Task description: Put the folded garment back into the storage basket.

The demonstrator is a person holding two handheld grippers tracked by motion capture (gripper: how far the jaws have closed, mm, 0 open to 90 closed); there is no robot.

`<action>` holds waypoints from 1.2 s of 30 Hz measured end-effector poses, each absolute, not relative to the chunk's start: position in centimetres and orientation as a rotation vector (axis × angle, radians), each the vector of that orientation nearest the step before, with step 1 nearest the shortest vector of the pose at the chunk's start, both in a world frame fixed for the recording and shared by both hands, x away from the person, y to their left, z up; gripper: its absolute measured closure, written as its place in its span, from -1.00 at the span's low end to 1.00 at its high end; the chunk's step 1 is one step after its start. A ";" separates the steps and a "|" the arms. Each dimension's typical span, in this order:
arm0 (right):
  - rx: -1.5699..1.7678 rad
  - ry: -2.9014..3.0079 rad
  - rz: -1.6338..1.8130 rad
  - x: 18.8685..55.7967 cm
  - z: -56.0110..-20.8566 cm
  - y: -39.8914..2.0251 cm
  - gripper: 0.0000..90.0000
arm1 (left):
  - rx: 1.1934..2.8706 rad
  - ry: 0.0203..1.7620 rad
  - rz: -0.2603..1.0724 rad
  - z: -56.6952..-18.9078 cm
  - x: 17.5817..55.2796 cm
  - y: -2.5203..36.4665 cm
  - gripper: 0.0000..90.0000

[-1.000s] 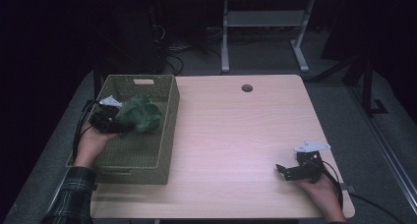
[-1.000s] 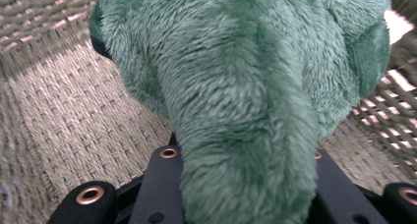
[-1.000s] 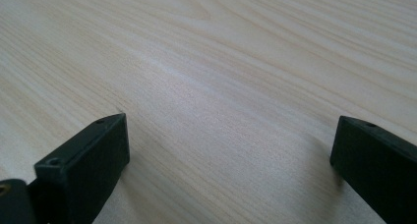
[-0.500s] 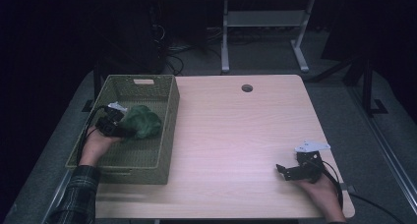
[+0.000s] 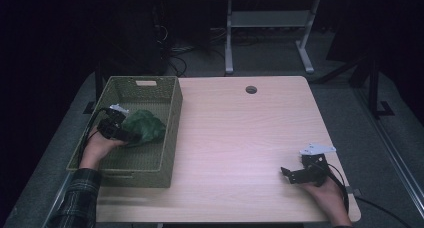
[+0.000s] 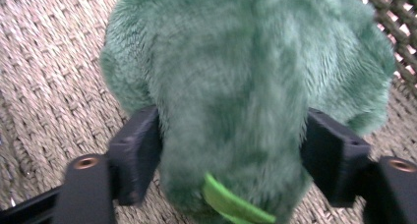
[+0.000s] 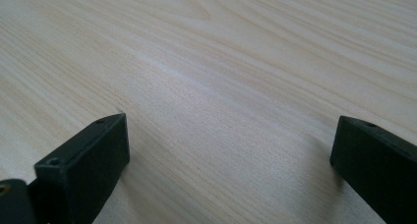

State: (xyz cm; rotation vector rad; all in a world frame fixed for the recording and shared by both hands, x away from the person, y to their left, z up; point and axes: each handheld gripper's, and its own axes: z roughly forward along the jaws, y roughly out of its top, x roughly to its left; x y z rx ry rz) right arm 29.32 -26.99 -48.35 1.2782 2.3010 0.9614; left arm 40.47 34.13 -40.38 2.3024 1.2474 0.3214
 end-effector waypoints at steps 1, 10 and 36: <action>1.274 2.300 0.960 29.3 -48.4 -27.0 -0.98 | 2.305 1.238 0.326 -40.2 40.4 34.2 -0.49; 1.271 2.300 0.961 29.4 -48.4 -27.0 -0.98 | 2.210 1.219 0.377 -38.0 39.8 34.3 -0.63; 1.272 2.300 0.962 29.4 -48.4 -27.0 -0.98 | 2.066 1.025 0.424 -32.2 36.7 25.0 -0.71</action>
